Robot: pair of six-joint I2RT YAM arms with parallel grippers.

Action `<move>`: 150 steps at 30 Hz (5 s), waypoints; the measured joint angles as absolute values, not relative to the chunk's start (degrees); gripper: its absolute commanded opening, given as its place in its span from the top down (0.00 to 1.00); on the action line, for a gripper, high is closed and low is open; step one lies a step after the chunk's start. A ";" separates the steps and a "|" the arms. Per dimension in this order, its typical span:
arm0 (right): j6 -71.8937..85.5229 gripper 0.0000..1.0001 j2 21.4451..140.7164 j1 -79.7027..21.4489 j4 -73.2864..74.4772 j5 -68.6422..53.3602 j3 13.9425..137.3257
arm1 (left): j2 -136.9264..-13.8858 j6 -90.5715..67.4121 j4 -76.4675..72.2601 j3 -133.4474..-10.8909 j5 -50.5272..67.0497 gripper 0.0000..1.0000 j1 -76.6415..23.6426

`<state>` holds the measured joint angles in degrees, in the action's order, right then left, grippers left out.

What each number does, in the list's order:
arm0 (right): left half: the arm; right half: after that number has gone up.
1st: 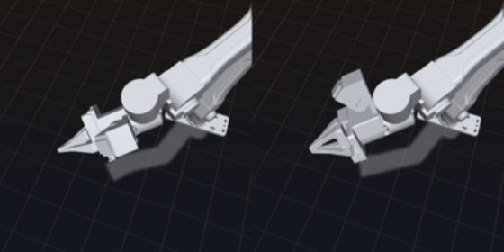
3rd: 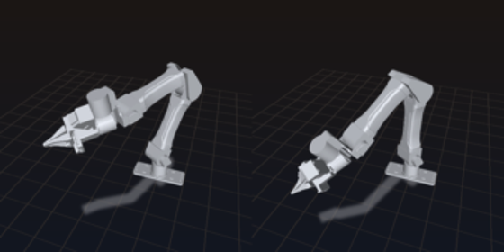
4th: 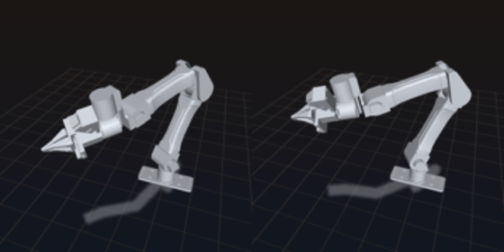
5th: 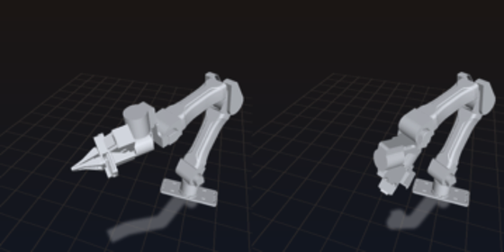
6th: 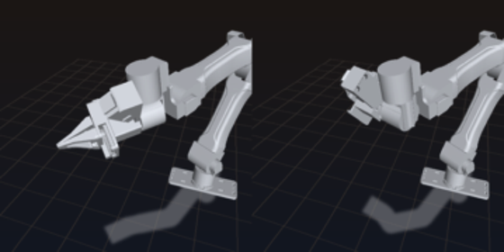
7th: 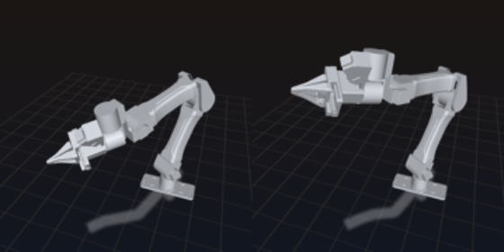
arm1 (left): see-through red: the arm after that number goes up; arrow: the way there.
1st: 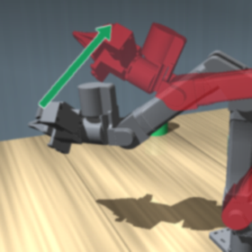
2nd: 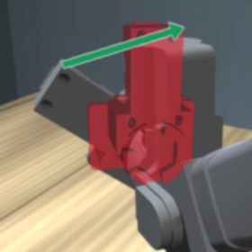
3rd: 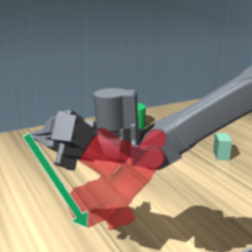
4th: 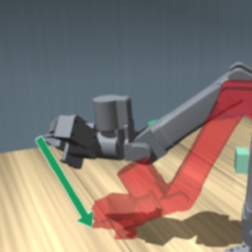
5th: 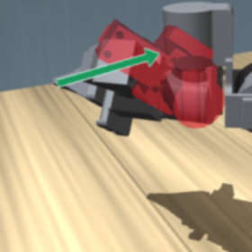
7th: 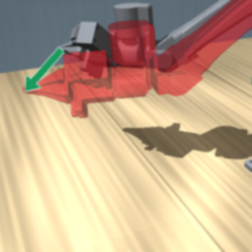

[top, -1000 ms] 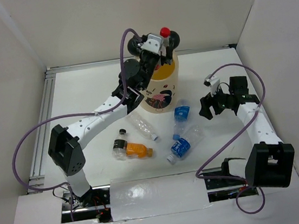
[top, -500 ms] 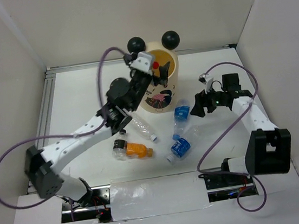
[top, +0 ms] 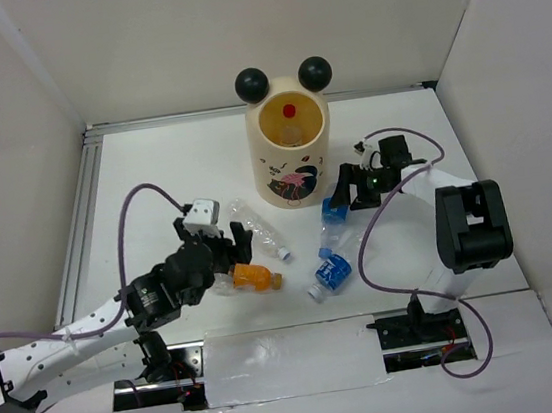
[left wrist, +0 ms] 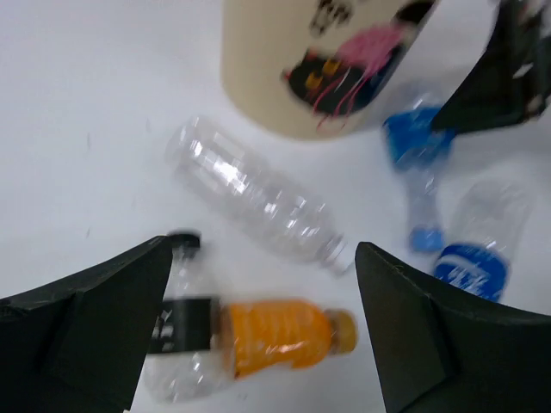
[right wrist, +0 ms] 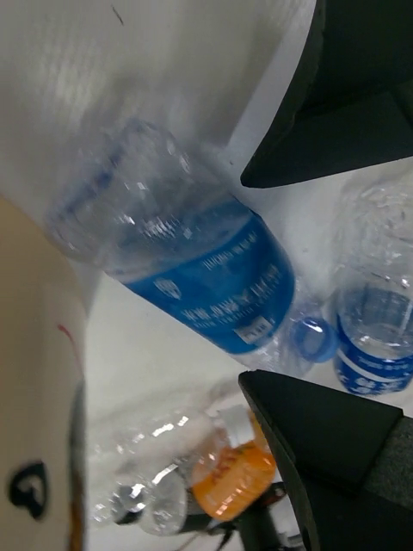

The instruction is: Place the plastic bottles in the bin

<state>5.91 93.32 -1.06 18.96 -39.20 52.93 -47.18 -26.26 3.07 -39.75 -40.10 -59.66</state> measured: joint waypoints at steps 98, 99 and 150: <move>-81.43 0.74 64.90 1.37 60.66 -55.96 58.83 | -85.91 -19.14 -2.35 -91.90 -13.10 0.99 -47.97; -82.24 0.74 63.75 1.34 60.93 -55.55 58.13 | -87.81 -17.19 -5.56 -91.98 -14.57 0.99 -48.49; -89.25 0.68 70.41 -24.67 48.99 -36.67 45.74 | -53.78 -68.03 28.29 -39.59 -28.84 0.00 -56.82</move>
